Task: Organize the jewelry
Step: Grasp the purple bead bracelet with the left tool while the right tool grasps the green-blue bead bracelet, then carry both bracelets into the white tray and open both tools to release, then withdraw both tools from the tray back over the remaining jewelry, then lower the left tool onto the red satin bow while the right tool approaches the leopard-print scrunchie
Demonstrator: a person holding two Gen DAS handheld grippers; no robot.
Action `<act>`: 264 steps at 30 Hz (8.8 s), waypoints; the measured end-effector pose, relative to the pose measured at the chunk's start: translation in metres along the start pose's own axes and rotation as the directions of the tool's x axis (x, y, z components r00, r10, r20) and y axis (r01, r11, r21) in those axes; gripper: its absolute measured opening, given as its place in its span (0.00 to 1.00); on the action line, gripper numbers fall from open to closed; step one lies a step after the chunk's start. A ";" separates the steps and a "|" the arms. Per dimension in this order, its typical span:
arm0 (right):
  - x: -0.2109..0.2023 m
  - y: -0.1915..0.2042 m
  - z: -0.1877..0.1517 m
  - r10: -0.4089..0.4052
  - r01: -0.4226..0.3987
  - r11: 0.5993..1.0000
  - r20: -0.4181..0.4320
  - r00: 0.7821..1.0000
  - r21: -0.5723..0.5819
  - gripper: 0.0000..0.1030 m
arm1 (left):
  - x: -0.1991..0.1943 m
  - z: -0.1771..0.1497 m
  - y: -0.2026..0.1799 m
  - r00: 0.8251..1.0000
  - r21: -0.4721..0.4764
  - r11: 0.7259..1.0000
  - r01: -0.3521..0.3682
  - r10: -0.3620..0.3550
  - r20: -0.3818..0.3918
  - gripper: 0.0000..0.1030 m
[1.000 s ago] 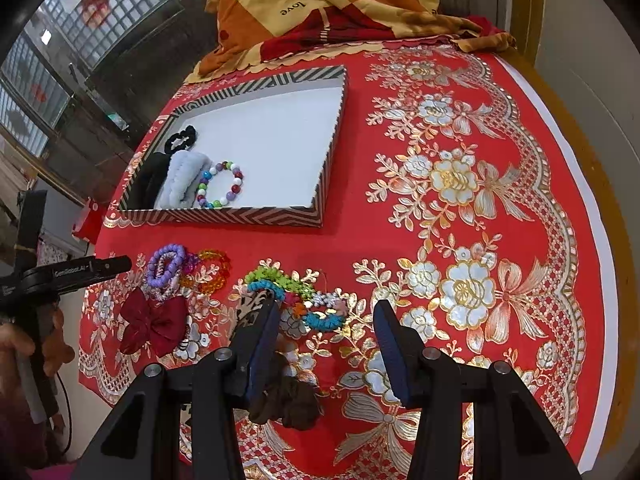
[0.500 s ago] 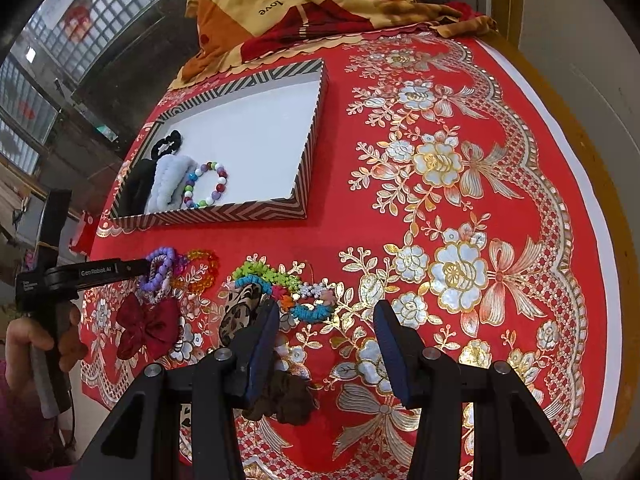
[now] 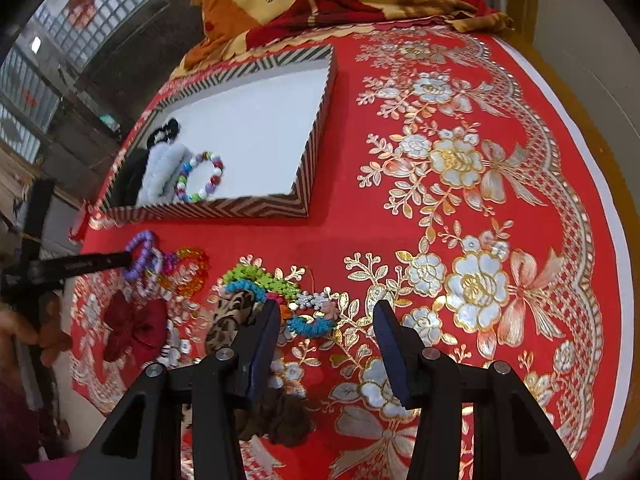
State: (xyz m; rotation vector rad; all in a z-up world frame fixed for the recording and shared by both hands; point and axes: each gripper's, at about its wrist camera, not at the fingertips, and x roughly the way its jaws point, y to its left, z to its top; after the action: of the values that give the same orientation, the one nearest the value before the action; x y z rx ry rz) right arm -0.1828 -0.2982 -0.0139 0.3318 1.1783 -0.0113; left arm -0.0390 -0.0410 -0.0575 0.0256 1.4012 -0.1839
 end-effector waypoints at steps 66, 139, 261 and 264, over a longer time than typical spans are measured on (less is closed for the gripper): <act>-0.015 0.119 0.152 0.055 -0.004 0.956 0.165 0.985 -0.292 0.10 | -0.115 0.124 -0.018 0.961 0.116 0.992 0.057 -0.086 0.264 0.08; -0.032 0.094 0.099 0.115 -0.108 0.991 0.099 0.988 -0.081 0.39 | -0.099 0.044 -0.022 0.971 0.089 0.996 -0.025 0.003 0.238 0.44; -0.039 0.022 -0.017 0.062 -0.063 0.992 -0.006 0.998 -0.107 0.56 | -0.093 -0.081 0.011 0.995 -0.060 0.997 0.052 -0.046 0.092 0.59; -0.032 0.022 -0.025 0.081 -0.083 0.990 -0.016 0.997 -0.111 0.56 | -0.091 -0.086 0.016 0.995 -0.063 0.995 0.073 -0.069 0.071 0.59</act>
State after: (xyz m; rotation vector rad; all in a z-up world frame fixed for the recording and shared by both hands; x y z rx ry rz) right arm -0.2134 -0.2765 0.0120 0.2819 1.1704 0.1278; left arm -0.1353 -0.0036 0.0151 -0.0841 1.3392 -0.1960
